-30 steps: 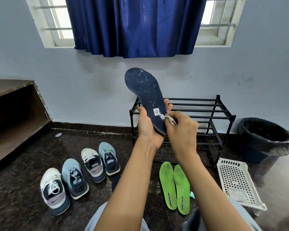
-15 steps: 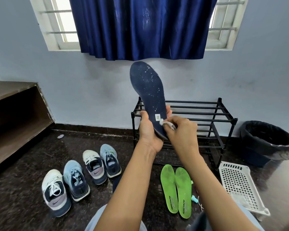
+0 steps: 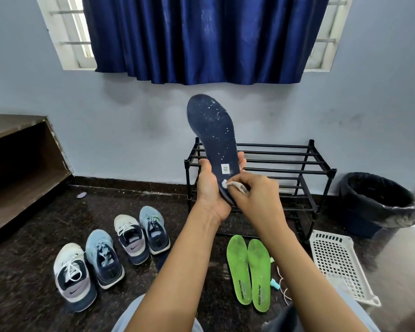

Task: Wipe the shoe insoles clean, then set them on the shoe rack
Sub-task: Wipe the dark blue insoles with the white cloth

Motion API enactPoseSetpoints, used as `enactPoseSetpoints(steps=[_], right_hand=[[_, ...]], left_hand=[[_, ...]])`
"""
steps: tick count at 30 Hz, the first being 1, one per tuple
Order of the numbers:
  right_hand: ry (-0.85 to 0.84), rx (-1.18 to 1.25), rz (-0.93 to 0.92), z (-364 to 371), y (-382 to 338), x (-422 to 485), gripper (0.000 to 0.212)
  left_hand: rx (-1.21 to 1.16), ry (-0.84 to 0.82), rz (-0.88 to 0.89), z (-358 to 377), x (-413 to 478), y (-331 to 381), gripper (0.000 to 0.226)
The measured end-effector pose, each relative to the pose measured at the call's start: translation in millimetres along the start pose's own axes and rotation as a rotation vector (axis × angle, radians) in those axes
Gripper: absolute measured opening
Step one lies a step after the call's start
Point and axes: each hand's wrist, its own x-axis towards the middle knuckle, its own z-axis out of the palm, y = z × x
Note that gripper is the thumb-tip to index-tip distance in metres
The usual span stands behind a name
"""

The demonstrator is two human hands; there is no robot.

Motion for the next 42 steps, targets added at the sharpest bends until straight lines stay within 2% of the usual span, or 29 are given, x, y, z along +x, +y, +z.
enactPoseSetpoints(steps=[4,6,10,17,22,29,34,39,42], right_hand=[[0.147,-0.160,-0.031,3.9,4.2,12.3,0.009],[0.194,-0.152,-0.043,3.4,3.5,12.0,0.009],[0.064,0.037,-0.039,-0.1,-1.6,-0.1,0.016],[0.204,-0.189,-0.101,3.4,4.2,12.9,0.014],[0.047,0.029,-0.028,-5.4,1.2,3.4,0.017],[0.164,-0.137,-0.115,1.4,5.5,10.5,0.014],[0.034,0.012,-0.058,-2.0,6.8,4.1,0.018],[0.123,-0.151,-0.098,7.1,8.3,14.3,0.014],[0.097,-0.064,-0.081,2.7,6.8,12.5,0.016]], left_hand=[[0.009,-0.003,-0.031,1.4,-4.4,-5.1,0.070],[0.028,-0.006,-0.031,2.7,-6.2,-5.5,0.072],[-0.005,-0.011,-0.032,3.0,-3.6,-0.8,0.072],[0.047,-0.035,-0.052,6.2,-5.5,-8.0,0.075],[0.053,0.002,-0.043,7.1,-1.3,-1.1,0.074],[0.119,0.000,-0.089,4.2,-3.1,-7.3,0.081],[0.101,0.018,-0.081,1.9,-1.2,-2.6,0.077],[0.099,0.019,-0.077,2.6,-6.8,-9.2,0.071],[0.123,0.036,-0.101,1.3,-7.4,-7.7,0.070]])
